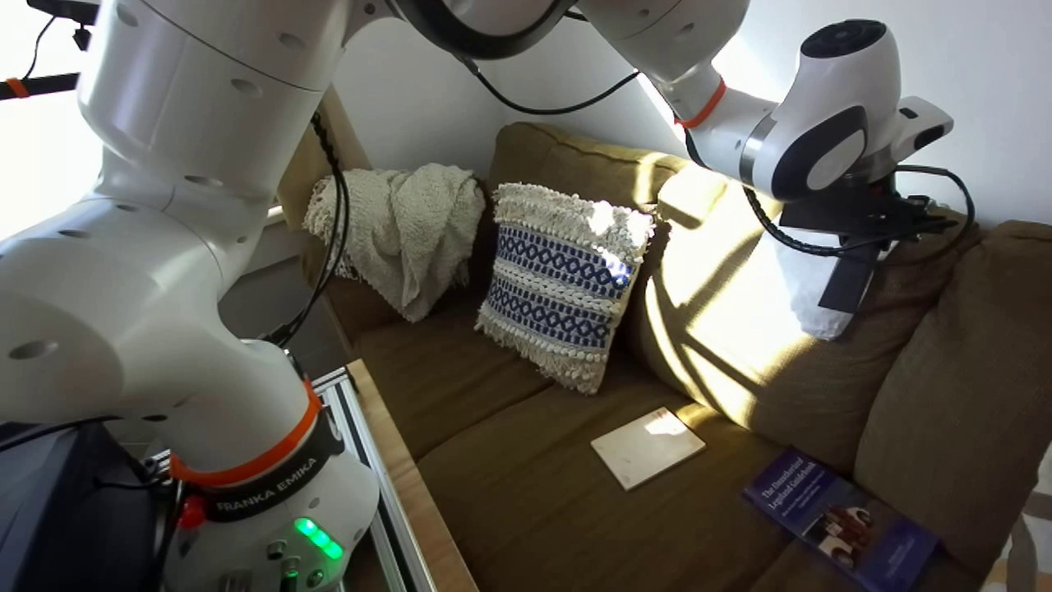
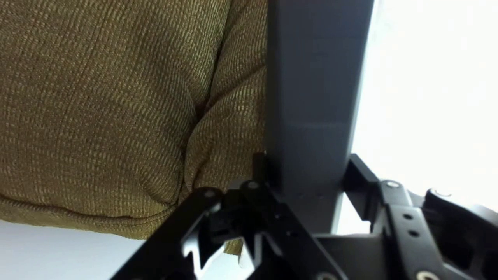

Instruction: Put the remote on the towel

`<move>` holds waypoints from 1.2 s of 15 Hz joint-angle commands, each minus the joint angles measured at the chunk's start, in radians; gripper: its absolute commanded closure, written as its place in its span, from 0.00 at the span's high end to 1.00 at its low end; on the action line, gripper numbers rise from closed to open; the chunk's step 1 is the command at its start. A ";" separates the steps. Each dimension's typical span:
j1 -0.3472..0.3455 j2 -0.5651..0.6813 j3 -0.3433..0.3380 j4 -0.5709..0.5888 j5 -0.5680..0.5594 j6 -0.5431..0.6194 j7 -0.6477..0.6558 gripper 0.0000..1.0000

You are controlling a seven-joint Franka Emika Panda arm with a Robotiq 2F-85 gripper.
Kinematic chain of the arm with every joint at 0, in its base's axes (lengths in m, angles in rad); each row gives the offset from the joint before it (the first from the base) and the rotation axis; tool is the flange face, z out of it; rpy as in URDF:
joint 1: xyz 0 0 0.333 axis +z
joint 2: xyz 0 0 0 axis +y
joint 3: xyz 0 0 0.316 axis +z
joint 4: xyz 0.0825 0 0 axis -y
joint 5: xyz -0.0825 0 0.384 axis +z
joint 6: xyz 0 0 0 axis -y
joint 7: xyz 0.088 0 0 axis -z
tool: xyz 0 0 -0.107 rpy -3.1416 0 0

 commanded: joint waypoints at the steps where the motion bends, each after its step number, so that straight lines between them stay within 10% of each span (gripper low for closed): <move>1: 0.013 -0.001 -0.012 -0.001 0.019 0.001 -0.010 0.51; 2: 0.013 -0.001 -0.012 -0.001 0.019 0.001 -0.010 0.26; 18: 0.100 0.290 0.057 0.565 0.109 -0.197 -0.076 0.26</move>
